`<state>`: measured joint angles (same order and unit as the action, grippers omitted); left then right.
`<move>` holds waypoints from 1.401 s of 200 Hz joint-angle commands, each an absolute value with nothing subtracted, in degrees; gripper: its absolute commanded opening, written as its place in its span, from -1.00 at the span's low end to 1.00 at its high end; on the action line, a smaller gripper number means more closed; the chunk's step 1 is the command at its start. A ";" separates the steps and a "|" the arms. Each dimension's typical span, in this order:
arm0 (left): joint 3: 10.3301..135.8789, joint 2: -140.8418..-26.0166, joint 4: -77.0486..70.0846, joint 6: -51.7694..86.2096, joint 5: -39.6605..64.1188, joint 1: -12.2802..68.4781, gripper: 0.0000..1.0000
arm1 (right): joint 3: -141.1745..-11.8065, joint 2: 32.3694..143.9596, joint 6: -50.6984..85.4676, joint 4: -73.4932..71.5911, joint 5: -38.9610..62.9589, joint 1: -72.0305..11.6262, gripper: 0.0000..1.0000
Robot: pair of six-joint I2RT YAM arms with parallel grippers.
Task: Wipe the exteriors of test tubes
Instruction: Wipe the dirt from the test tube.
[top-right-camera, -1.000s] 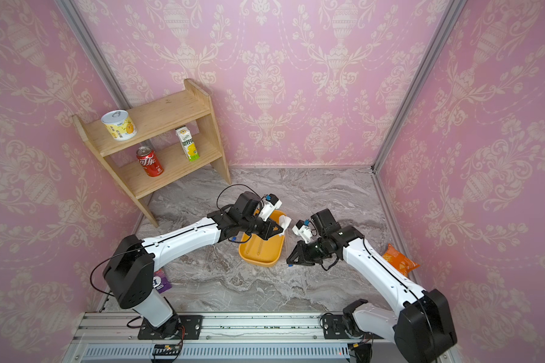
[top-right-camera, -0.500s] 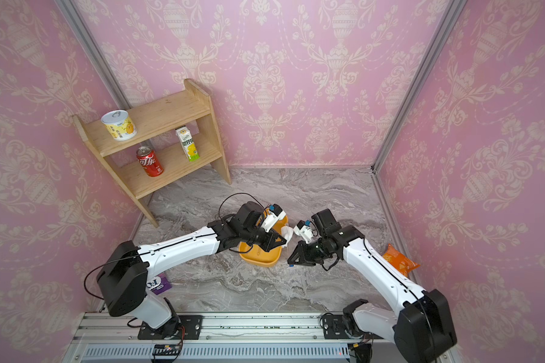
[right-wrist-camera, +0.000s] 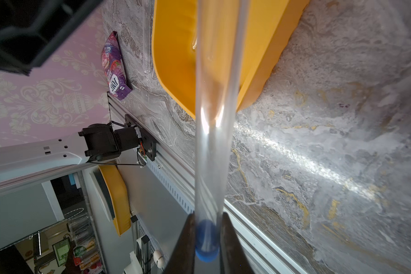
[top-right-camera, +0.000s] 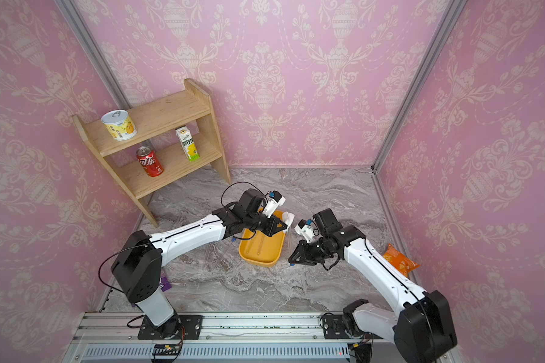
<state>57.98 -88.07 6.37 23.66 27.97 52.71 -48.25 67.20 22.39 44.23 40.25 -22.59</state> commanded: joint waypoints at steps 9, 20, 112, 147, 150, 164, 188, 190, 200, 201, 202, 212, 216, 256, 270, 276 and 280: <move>59.34 -88.12 7.45 22.99 26.97 52.61 -0.89 | -48.49 66.62 20.83 44.25 40.97 -22.40 -0.87; 60.22 -88.87 7.86 22.55 26.98 52.26 -0.90 | -48.44 66.54 20.80 44.37 41.11 -22.44 -0.87; 70.71 -97.18 10.51 17.96 29.00 43.76 -0.91 | -47.99 65.75 20.81 44.27 41.55 -22.43 -0.87; 74.41 -100.14 11.41 17.11 29.88 42.52 -0.91 | -48.08 65.73 20.74 44.47 41.44 -22.42 -0.87; 74.63 -100.31 11.47 17.11 29.96 42.54 -0.91 | -48.08 65.70 20.74 44.47 41.44 -22.49 -0.87; 74.90 -100.55 11.53 17.22 30.30 42.52 -0.90 | -48.12 65.67 20.70 44.56 41.20 -22.42 -0.87; 73.49 -99.45 10.99 17.64 30.84 42.59 -0.91 | -48.21 65.74 20.58 44.82 40.59 -22.50 -0.87; 73.30 -99.31 10.94 17.66 30.85 42.57 -0.90 | -48.24 65.74 20.57 44.82 40.51 -22.48 -0.87; 72.25 -98.45 10.71 17.76 31.10 42.69 -0.90 | -48.33 65.82 20.57 44.87 40.28 -22.44 -0.88; 72.12 -98.40 10.72 17.80 31.11 42.66 -0.90 | -48.38 65.83 20.57 44.89 40.22 -22.42 -0.87; 72.01 -98.29 10.72 17.86 31.11 42.69 -0.90 | -48.36 65.83 20.57 44.90 40.19 -22.46 -0.87; 70.89 -97.38 10.49 18.03 31.35 42.91 -0.90 | -48.43 65.92 20.57 44.90 40.01 -22.32 -0.87; 70.43 -96.98 10.54 18.07 31.39 43.00 -0.90 | -48.43 66.00 20.57 44.82 39.93 -22.35 -0.87; 66.37 -93.52 10.67 17.59 30.28 46.72 -0.90 | -49.08 66.40 20.73 44.81 39.41 -22.31 -0.87; 65.06 -92.52 10.26 18.12 30.10 48.62 -0.90 | -49.39 66.48 20.74 44.91 39.21 -22.29 -0.87; 64.60 -92.26 10.04 18.49 30.23 49.29 -0.90 | -49.52 66.53 20.74 44.97 39.11 -22.24 -0.87; 64.28 -92.02 9.99 18.67 30.23 49.78 -0.89 | -49.57 66.58 20.74 44.99 39.03 -22.26 -0.87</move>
<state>66.19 -94.83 9.98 18.92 29.52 46.92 -48.25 66.85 22.24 44.49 39.11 -22.48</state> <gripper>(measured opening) 0.069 0.173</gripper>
